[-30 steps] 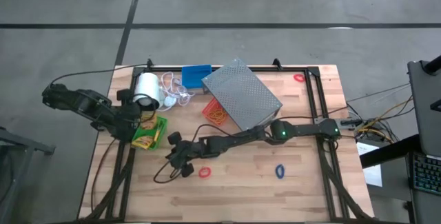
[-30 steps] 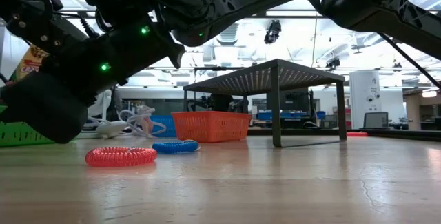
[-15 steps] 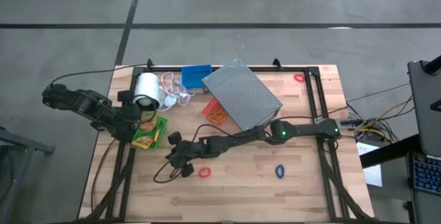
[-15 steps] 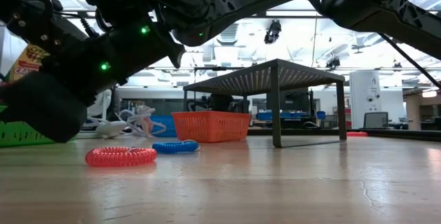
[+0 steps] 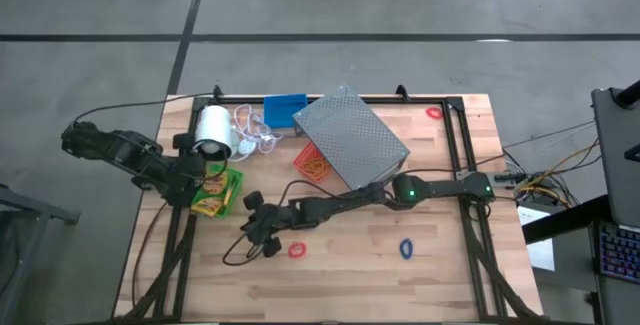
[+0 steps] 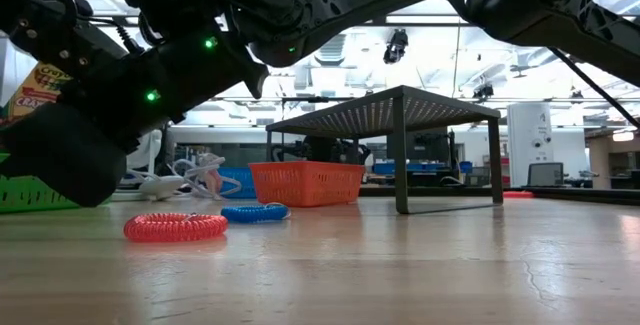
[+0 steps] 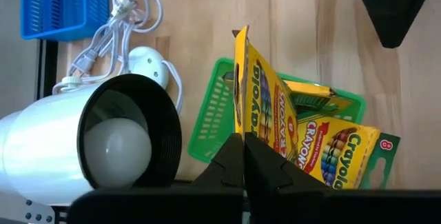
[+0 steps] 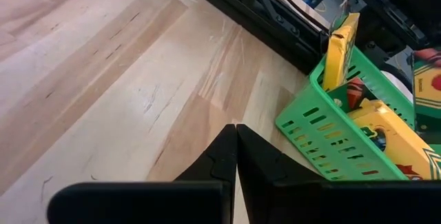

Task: Pick & Place Office Desk Supplies
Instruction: Put the crayon box into the green bin

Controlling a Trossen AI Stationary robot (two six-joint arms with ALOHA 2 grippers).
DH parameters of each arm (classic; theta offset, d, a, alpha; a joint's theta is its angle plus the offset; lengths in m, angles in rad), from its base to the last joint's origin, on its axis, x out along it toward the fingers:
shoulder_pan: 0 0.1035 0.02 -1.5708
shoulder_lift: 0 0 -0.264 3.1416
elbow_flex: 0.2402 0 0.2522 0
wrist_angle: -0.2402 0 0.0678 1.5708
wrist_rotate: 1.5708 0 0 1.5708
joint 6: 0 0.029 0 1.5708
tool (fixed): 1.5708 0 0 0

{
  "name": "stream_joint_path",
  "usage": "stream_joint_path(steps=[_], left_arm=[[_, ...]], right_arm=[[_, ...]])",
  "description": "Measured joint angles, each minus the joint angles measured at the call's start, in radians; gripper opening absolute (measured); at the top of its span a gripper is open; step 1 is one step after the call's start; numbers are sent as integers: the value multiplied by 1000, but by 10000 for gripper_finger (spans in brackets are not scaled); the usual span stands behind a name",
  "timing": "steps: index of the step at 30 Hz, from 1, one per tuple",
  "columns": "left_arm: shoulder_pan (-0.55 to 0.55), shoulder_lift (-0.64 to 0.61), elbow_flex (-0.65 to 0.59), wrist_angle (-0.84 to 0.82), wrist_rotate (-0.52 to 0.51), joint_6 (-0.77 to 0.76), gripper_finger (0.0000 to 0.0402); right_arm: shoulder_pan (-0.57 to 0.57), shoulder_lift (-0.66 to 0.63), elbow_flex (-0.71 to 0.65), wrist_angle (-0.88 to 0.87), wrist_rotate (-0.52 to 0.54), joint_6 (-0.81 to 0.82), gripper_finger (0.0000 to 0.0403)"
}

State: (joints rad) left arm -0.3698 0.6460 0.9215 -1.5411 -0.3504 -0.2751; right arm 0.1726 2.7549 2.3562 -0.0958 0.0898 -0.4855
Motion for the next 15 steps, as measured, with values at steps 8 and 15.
stream_joint_path(steps=[8, 15], left_arm=[[0, 0, -26, 81, 23, 22, 1], [0, 0, -28, 84, 53, 38, 1]], right_arm=[[11, -94, 0, -101, 0, -42, 8], [9, -189, -1, -296, 22, -12, 8]])
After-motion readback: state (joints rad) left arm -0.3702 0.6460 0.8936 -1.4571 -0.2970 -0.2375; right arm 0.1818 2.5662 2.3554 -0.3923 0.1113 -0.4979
